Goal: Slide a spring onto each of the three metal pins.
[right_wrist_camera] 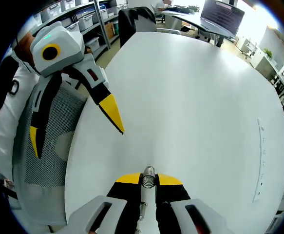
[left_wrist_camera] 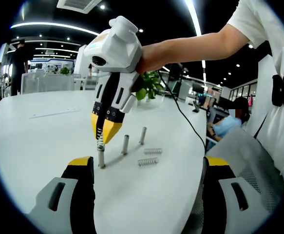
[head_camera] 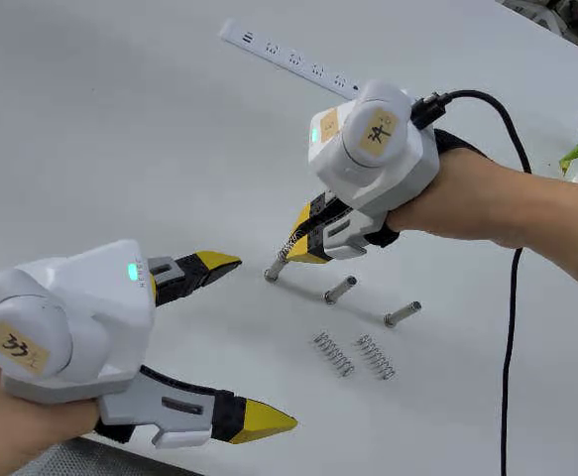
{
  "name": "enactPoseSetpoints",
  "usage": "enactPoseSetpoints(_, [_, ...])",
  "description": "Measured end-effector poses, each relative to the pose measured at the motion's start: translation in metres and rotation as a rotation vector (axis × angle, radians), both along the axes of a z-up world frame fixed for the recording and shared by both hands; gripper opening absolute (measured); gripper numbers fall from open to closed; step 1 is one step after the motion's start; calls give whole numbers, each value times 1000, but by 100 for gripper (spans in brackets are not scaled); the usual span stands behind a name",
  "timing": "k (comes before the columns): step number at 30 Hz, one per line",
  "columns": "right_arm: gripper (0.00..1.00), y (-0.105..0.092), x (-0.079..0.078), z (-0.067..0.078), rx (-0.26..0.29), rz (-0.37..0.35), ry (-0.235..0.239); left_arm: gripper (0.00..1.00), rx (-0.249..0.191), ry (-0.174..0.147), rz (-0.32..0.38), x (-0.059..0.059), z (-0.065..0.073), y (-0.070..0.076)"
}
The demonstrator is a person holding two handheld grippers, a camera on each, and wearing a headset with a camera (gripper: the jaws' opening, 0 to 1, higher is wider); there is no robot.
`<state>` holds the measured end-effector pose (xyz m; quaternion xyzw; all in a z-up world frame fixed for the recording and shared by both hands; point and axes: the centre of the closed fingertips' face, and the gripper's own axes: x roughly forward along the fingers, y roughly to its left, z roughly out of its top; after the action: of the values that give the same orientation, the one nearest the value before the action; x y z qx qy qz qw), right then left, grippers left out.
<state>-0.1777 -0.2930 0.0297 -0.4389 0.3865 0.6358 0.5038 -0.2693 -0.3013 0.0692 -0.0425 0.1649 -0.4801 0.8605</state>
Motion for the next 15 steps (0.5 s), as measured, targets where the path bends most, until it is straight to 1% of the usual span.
enactPoseSetpoints(15, [7,0,-1,-10,-11,7,4,91,-6,4,1,0,-2,0])
